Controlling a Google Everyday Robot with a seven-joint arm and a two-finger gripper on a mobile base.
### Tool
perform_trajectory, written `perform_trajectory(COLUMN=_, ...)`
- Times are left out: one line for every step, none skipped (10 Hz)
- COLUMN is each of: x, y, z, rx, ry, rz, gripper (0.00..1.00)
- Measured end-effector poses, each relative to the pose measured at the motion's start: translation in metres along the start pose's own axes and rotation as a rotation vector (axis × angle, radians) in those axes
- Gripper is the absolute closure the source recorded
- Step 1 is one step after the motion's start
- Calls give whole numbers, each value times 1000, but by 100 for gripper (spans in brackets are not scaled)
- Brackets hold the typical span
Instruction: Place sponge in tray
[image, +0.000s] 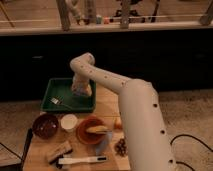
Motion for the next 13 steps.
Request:
perform_trajectory(x=-3, y=-5, z=3, rx=-5, ry=-7, rz=-15, gripper=100)
perform_trajectory(x=-6, y=-10, z=7, rx=-13, ry=-16, rz=-30, gripper=100)
perform_trajectory(x=-8, y=-14, z=11, rx=-19, ry=-23, rz=-43, gripper=100)
perform_trajectory(x=-9, y=-16, z=13, rx=-26, ry=-29, rz=-52, gripper=100)
perform_trajectory(x=-13, y=-23, z=18, rx=-32, ry=-38, rz=-72, gripper=100)
perform_trajectory(x=-16, y=-28, z=20, rx=-38, ry=-46, rz=-85, gripper=98)
perform_trajectory(x=-16, y=-29, z=25, rx=-48, ry=-61, rz=-92, gripper=83)
perform_trajectory(x=-17, y=-31, z=28, rx=-51, ry=-71, rz=-97, gripper=70)
perform_trajectory(x=-19, y=-32, z=30, rx=-54, ry=-78, rz=-101, gripper=61)
perform_trajectory(x=-19, y=-32, z=31, rx=-53, ry=-82, rz=-101, gripper=51)
perform_trajectory(x=-18, y=-30, z=32, rx=-53, ry=-85, rz=-97, gripper=39)
perform_trajectory(x=-18, y=-29, z=32, rx=-56, ry=-88, rz=-96, gripper=31)
perform_trajectory(x=-17, y=-29, z=33, rx=-55, ry=-90, rz=-96, gripper=23)
